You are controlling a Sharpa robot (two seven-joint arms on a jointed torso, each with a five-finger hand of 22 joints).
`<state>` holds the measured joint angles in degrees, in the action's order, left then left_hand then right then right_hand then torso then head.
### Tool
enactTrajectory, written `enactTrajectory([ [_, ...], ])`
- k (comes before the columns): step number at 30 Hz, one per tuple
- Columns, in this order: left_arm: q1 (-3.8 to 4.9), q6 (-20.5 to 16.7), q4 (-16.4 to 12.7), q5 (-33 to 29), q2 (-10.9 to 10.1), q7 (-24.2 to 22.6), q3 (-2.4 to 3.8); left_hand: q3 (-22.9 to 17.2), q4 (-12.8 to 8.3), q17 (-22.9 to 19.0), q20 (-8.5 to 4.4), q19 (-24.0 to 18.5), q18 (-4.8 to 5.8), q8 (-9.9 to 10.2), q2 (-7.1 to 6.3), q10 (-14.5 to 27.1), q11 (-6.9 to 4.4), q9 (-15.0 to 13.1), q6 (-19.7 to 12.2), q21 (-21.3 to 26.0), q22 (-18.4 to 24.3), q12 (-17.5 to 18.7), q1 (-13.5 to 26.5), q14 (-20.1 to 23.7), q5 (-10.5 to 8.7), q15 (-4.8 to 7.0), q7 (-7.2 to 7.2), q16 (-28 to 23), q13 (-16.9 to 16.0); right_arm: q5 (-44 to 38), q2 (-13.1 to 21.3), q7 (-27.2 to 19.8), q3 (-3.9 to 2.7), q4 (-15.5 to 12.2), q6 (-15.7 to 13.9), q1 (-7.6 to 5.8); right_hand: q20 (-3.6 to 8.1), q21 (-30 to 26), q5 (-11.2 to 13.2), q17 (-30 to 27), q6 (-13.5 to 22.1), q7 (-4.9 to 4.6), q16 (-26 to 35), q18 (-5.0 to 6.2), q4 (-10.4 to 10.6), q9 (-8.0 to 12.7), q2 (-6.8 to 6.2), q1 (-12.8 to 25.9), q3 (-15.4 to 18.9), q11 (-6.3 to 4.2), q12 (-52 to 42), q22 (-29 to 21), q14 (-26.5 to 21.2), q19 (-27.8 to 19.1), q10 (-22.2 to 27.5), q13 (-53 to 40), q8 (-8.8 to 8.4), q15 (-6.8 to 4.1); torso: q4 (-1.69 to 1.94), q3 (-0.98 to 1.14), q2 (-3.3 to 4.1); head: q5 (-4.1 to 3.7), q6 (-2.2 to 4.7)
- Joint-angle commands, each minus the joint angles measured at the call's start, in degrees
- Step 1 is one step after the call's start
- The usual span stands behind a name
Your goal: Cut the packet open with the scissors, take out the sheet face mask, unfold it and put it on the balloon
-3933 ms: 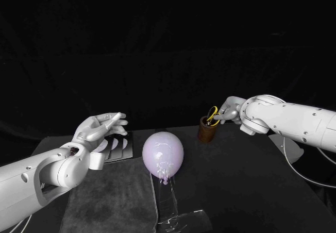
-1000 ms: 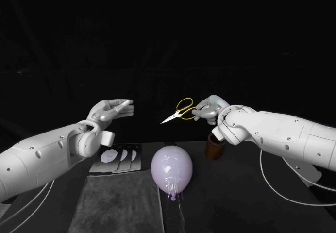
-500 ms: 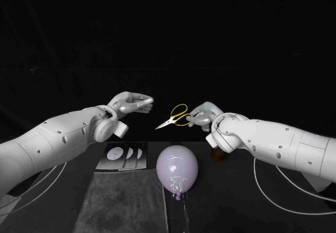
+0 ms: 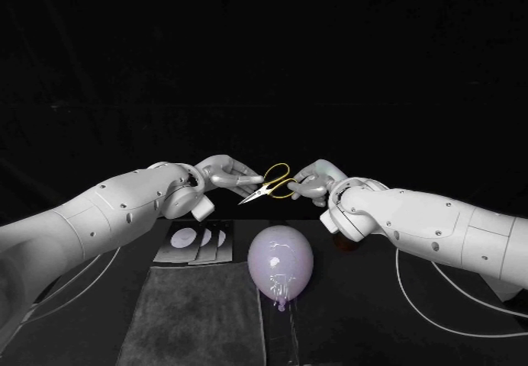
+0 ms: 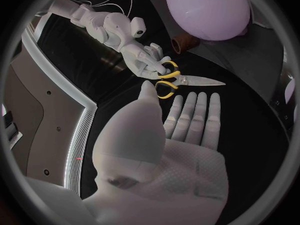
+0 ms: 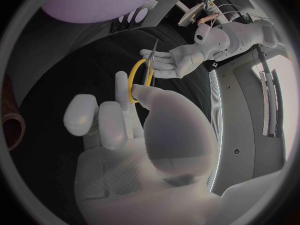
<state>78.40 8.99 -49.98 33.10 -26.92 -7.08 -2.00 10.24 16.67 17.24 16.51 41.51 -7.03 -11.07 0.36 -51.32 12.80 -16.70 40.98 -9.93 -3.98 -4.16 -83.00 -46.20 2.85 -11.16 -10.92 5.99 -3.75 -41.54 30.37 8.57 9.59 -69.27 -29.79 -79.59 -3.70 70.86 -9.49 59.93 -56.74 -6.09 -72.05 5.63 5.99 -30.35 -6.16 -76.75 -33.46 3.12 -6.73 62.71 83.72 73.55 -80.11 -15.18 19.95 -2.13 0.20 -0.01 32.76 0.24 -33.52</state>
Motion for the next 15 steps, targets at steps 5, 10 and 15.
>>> enactTrajectory([
  [5,0.14,3.2,0.3,2.1,0.7,1.3,-0.11,-0.3,-0.1,-0.2,0.06,1.7,-1.20,-0.6,0.80,-1.5,-0.35,-0.2,1.2,-0.4,-0.1,-0.1,-1.4,-1.3,-0.14,0.33,-4.02,0.4,0.0,-2.2,-0.5,-1.2,-0.05,-0.3,0.6,0.08,0.12,-0.2,0.1,0.1,-0.3,-0.08,-0.1,0.40,-6.0,-0.1,0.35,-0.1,-6.4,-1.64,-0.1,0.0,0.9,-0.3,-1.9,-0.1,0.32,-0.51,0.07,-0.06,0.00,0.02,-0.09],
  [10,0.14,3.9,0.3,2.1,0.8,1.5,-0.16,0.0,-0.2,-0.2,0.07,2.5,-1.64,-0.9,1.35,-2.2,-0.62,-0.3,1.9,-0.4,0.0,-0.1,-2.3,-1.9,-0.14,0.57,-3.70,0.6,0.0,-2.9,-0.5,-1.3,-0.05,-0.5,0.7,0.18,0.12,-0.2,0.1,0.1,-0.3,-0.08,-0.1,0.40,-6.0,-0.1,0.35,-0.1,-6.4,-1.64,-0.1,0.0,0.9,-0.3,-1.9,-0.1,0.32,-0.51,0.09,-0.07,0.01,0.03,-0.31],
  [15,0.13,4.9,0.3,2.2,0.8,2.2,-0.21,0.3,-0.4,0.0,0.03,4.3,-2.49,-1.1,2.11,-3.3,-0.95,-0.3,2.6,-0.8,-0.2,-0.1,-4.0,-3.4,-0.13,1.02,-3.49,1.1,-0.1,-3.1,-0.4,-1.5,-0.05,-0.7,0.4,0.22,0.12,-0.2,0.1,0.1,-0.3,-0.08,-0.1,0.40,-6.0,-0.1,0.35,-0.1,-6.4,-1.64,-0.1,0.0,0.9,-0.3,-1.9,-0.1,0.32,-0.51,0.08,-0.07,0.00,-0.01,-0.33],
])
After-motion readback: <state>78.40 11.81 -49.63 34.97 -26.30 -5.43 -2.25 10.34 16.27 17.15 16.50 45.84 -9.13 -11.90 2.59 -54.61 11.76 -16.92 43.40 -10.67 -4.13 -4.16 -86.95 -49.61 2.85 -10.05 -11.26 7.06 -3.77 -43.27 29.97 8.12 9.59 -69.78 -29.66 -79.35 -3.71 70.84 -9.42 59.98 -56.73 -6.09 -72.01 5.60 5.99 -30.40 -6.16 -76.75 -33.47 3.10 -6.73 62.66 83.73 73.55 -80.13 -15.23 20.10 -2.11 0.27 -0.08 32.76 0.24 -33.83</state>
